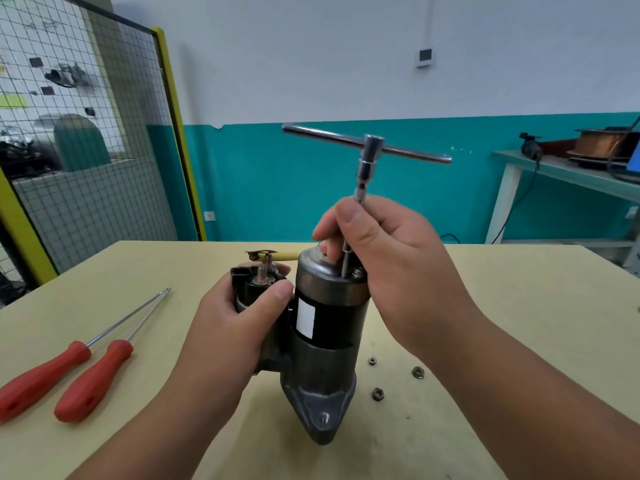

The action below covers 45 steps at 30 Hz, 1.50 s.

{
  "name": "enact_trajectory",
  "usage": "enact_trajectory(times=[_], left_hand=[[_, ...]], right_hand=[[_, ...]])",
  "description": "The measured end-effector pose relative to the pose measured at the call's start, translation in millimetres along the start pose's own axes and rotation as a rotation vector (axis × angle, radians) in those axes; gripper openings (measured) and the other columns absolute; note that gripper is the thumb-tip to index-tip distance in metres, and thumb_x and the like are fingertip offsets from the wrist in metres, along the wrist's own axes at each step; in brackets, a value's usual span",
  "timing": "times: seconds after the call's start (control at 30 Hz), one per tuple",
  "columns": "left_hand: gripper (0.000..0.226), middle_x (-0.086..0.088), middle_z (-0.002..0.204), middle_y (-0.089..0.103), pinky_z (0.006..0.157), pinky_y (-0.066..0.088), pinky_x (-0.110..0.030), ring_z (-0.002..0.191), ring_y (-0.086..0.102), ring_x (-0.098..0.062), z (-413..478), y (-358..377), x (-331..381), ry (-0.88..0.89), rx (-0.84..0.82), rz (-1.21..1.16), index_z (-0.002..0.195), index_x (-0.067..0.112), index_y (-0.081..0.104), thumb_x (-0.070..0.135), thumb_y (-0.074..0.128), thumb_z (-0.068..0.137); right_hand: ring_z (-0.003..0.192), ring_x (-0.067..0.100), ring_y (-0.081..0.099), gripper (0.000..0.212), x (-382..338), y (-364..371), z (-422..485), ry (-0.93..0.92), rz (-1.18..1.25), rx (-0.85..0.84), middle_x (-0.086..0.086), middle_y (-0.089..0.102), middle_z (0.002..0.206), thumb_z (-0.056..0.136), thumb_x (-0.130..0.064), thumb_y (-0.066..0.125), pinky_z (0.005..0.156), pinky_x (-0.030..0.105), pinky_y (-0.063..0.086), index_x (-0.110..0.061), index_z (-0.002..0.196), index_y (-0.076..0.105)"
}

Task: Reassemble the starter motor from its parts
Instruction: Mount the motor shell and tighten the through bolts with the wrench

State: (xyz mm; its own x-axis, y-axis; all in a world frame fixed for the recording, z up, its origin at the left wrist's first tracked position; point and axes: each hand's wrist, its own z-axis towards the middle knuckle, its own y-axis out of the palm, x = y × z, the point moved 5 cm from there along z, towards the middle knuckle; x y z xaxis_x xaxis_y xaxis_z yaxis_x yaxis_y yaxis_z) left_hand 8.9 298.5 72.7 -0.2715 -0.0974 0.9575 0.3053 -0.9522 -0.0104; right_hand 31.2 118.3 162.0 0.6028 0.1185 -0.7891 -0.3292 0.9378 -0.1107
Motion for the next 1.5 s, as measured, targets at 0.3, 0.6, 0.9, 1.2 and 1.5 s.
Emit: enact_trajectory(times=[0.3, 0.6, 0.9, 1.2, 1.5], left_hand=[[0.044, 0.013, 0.099, 0.081, 0.066, 0.065, -0.031, 0.092, 0.079, -0.01, 2, -1, -1, 0.004, 0.007, 0.034, 0.102, 0.056, 0.075, 0.072, 0.07, 0.061], [0.047, 0.008, 0.097, 0.081, 0.058, 0.066, -0.048, 0.087, 0.081, -0.019, 0, -2, 0, -0.021, 0.036, -0.003, 0.103, 0.05, 0.076, 0.07, 0.073, 0.06], [0.046, 0.01, 0.095, 0.081, 0.054, 0.063, -0.037, 0.084, 0.08, -0.015, 0, -2, 0, -0.019, 0.03, -0.007, 0.1, 0.053, 0.075, 0.071, 0.072, 0.058], [0.042, 0.012, 0.097, 0.081, 0.058, 0.066, -0.041, 0.089, 0.08, -0.013, 2, -3, -3, -0.017, 0.029, -0.011, 0.098, 0.053, 0.075, 0.071, 0.073, 0.06], [0.042, 0.009, 0.095, 0.081, 0.053, 0.063, -0.033, 0.085, 0.08, -0.013, 1, -2, -2, -0.021, 0.024, -0.028, 0.097, 0.051, 0.077, 0.069, 0.073, 0.059]], right_hand=[[0.076, 0.016, 0.061, 0.031, 5, 3, 2, 0.009, 0.08, -0.047, -0.006, 0.061, 0.07, 0.104, -0.041, 0.045, 0.079, 0.025, 0.054, -0.034, 0.117, 0.072], [0.082, 0.014, 0.061, 0.039, 12, 1, -1, 0.047, 0.143, -0.049, 0.001, 0.067, 0.08, 0.104, -0.038, 0.038, 0.084, 0.042, 0.046, -0.032, 0.105, 0.076], [0.077, 0.012, 0.062, 0.029, 12, 3, 1, 0.015, 0.11, -0.022, -0.003, 0.066, 0.075, 0.103, -0.041, 0.047, 0.082, 0.039, 0.048, -0.035, 0.093, 0.073], [0.082, 0.013, 0.064, 0.029, 14, 2, 2, 0.005, 0.105, -0.028, -0.001, 0.069, 0.08, 0.103, -0.042, 0.046, 0.085, 0.04, 0.048, -0.037, 0.103, 0.075], [0.082, 0.018, 0.062, 0.031, 18, 2, 1, 0.018, 0.209, -0.043, 0.002, 0.068, 0.081, 0.098, -0.045, 0.047, 0.085, 0.046, 0.049, -0.031, 0.099, 0.075]])
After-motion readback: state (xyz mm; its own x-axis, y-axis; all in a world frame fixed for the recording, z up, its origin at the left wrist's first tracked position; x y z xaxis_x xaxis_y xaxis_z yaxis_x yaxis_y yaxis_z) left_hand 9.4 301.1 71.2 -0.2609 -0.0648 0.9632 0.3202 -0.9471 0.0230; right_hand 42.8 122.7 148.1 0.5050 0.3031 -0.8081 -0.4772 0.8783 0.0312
